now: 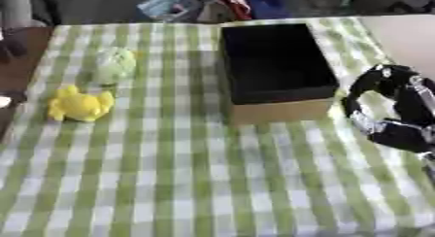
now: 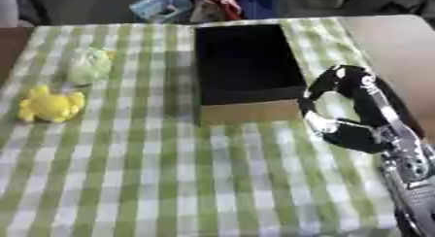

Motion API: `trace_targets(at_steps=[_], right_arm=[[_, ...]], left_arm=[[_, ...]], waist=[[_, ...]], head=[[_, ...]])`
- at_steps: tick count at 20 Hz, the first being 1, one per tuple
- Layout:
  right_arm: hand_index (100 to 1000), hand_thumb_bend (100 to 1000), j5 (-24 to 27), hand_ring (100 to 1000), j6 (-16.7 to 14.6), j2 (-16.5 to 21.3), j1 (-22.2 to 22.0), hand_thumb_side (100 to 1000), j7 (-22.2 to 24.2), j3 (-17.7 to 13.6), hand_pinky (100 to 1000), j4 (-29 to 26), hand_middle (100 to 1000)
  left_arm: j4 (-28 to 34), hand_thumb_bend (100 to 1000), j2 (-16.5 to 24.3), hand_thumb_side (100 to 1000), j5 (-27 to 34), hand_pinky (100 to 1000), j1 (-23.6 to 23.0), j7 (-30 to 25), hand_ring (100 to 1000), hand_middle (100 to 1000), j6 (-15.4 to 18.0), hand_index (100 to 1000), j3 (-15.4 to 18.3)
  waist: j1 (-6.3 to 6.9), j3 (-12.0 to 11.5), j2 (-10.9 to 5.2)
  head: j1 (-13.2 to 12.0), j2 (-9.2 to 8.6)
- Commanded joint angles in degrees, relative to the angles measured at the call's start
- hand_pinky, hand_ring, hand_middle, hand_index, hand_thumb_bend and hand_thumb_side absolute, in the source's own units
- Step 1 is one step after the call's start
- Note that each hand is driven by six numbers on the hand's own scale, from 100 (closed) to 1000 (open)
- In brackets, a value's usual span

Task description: Pick up objects on the table and place them in the box.

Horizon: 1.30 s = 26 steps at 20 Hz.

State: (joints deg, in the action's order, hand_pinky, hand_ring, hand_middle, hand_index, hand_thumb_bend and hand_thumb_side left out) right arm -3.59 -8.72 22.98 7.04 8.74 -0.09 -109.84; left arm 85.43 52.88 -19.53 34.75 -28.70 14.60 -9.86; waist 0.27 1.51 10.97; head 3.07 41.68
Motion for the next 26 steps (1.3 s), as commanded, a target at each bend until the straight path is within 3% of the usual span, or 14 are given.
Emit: trace_targets(at_steps=[1, 26], right_arm=[[565, 245, 0.4, 531, -0.1, 1.5, 0.4, 100, 0.2, -0.1, 672, -0.5, 522], [565, 249, 0.5, 531, -0.2, 1.6, 0.4, 100, 0.7, 0.1, 672, -0.4, 522]], left_arm=[[-1.4, 491, 0.8, 100, -1.1, 668, 2.5, -2.1, 577, 605, 0.9, 754, -0.7], [-9.9, 479, -4.0, 100, -7.5, 667, 8.5, -8.3, 592, 617, 4.7, 763, -4.9]], waist=[[0.11, 0.2, -0.93], [0.50, 0.9, -1.22]], head=[[-0.3, -0.08], [-0.6, 0.04]])
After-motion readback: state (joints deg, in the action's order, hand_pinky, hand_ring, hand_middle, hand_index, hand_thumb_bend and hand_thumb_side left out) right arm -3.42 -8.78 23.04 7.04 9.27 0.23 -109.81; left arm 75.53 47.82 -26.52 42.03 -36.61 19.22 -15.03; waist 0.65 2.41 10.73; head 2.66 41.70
